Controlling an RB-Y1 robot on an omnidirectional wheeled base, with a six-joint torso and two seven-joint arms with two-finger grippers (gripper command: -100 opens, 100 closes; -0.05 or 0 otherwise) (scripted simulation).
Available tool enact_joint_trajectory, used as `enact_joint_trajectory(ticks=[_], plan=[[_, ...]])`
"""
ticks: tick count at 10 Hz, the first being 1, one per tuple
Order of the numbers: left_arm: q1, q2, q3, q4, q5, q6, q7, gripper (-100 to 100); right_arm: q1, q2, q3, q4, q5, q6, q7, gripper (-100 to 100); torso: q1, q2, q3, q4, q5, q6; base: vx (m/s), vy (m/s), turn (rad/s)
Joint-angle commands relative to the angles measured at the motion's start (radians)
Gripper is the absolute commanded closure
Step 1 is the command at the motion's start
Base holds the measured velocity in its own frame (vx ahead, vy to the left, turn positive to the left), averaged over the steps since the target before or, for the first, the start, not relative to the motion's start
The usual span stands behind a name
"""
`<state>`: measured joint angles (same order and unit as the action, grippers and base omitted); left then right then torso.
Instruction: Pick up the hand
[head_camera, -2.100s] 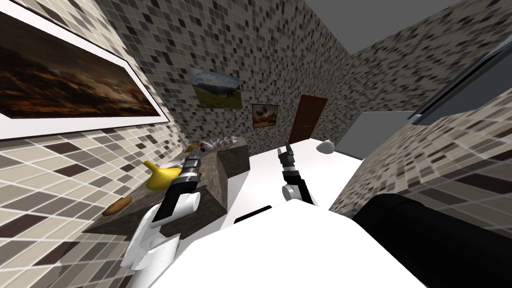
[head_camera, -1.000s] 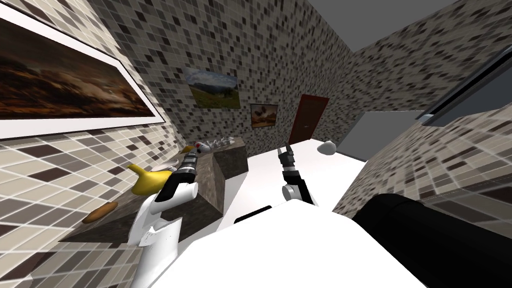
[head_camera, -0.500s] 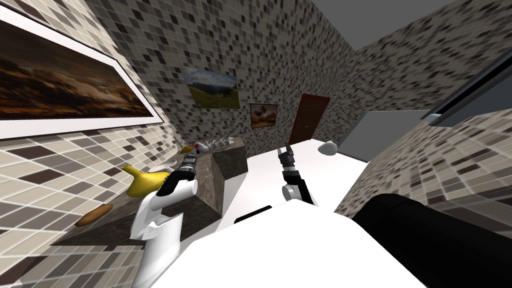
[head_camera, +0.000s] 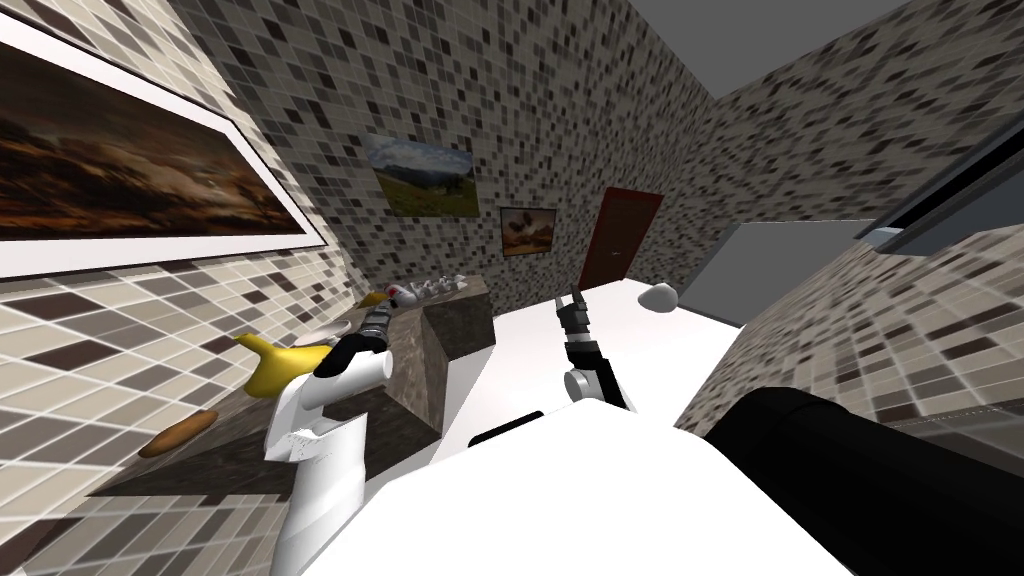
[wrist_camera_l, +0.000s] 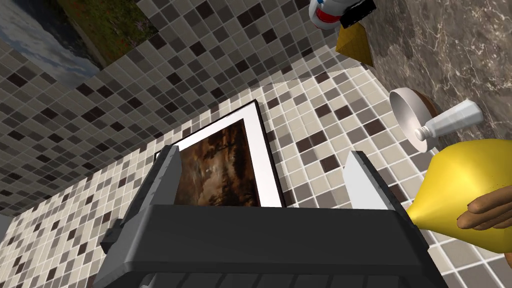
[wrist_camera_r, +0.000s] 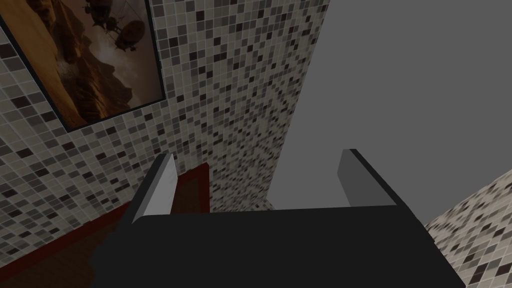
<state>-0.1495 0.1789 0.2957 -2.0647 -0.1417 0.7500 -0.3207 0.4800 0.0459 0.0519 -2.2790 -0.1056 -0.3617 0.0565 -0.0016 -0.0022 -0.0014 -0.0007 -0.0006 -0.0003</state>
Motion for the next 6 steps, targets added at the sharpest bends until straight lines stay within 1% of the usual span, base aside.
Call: enact_joint_trajectory(ticks=[1,2,3,4,5,6], plan=[[0.001,-0.001,0.003,0.000,0.000,0.038,-0.004,-100,0.000,0.000,0.000,0.000,0.000,0.000,0.000,0,0.000,0.000,0.000,0.000,0.000,0.000,0.017,-0.019,0.000],[-0.035,-0.003,0.026,0.024,-0.012,0.075,-0.026,-100,0.000,0.000,0.000,0.000,0.000,0.000,0.000,0,0.001,0.001,0.000,0.000,0.000,0.000,0.029,-0.031,0.031],[-0.035,-0.003,0.026,0.024,-0.012,0.106,-0.026,-100,0.000,0.000,0.000,0.000,0.000,0.000,0.000,0,0.001,0.000,0.000,0.000,0.000,0.000,0.032,-0.037,0.022],[-0.035,-0.003,0.026,0.024,-0.012,0.118,-0.026,-100,0.000,0.000,0.000,0.000,0.000,0.000,0.000,0,0.000,0.000,0.000,0.000,0.000,0.000,0.015,-0.018,0.000],[-0.070,-0.004,0.050,0.050,-0.025,0.152,-0.047,-100,0.000,0.000,0.000,0.000,0.000,0.000,0.000,0,0.001,0.001,0.000,0.000,0.000,0.000,0.031,-0.024,0.033],[-0.070,-0.004,0.050,0.050,-0.025,0.175,-0.047,-100,0.000,0.000,0.000,0.000,0.000,0.000,0.000,0,0.001,0.000,0.000,0.000,0.000,0.000,0.033,-0.022,0.020]])
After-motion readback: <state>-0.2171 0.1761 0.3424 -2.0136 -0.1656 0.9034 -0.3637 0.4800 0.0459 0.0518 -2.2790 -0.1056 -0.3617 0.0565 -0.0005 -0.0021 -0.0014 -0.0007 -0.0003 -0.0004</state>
